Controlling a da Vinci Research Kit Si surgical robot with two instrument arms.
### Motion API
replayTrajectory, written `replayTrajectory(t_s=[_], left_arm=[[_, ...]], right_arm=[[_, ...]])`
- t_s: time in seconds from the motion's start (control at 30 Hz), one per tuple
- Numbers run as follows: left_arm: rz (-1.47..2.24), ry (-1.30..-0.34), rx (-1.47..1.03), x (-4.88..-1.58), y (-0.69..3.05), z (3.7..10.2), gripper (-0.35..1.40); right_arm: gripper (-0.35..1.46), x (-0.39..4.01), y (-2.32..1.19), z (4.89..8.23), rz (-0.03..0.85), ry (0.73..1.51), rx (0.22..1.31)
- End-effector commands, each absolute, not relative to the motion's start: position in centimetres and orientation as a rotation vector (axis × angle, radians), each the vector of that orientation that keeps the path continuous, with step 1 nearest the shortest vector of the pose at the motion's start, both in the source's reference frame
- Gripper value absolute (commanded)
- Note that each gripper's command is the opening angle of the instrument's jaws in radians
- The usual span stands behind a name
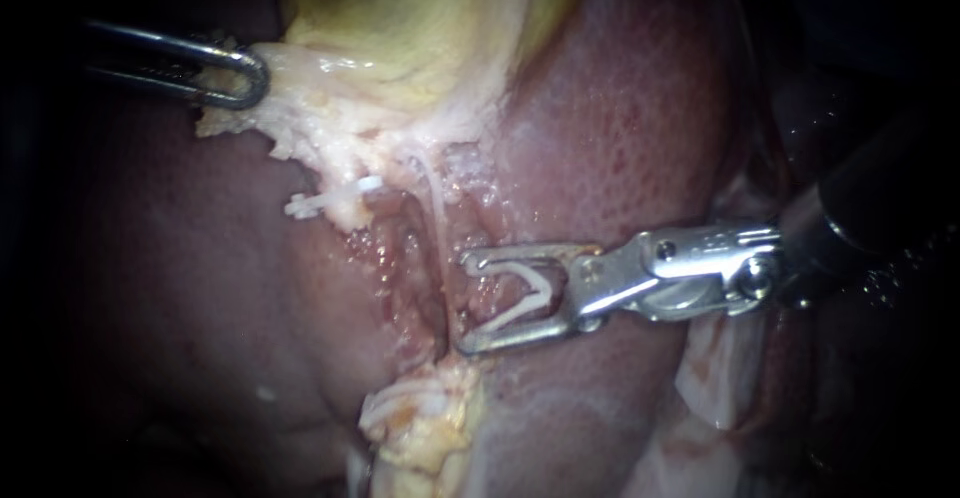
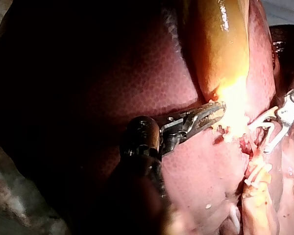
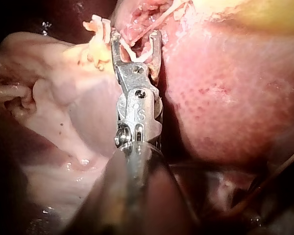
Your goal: Clipping first clip right tube
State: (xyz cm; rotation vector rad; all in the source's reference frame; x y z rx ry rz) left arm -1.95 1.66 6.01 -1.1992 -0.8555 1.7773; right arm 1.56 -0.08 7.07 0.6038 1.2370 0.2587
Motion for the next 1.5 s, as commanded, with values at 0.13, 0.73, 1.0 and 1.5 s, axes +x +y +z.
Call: replayTrajectory(t_s=[0.13, 0.73, 1.0, 1.5], left_arm=[[1.778, -0.855, -1.199, -1.94, 1.65, 6.01, -0.35], [1.778, -0.855, -1.2, -1.94, 1.65, 6.02, -0.35], [1.778, -0.855, -1.2, -1.94, 1.65, 6.02, -0.35], [1.778, -0.855, -1.2, -1.93, 1.65, 6.02, -0.35]], right_arm=[[0.49, 1.7, -0.14, 7.15, 0.296, 1.273, 0.643], [0.44, 1.56, -0.56, 6.86, 0.197, 1.401, 0.873], [0.24, 1.51, -0.55, 6.83, 0.252, 1.379, 0.914], [-0.35, 1.41, -0.54, 6.81, 0.347, 1.375, 0.855]])
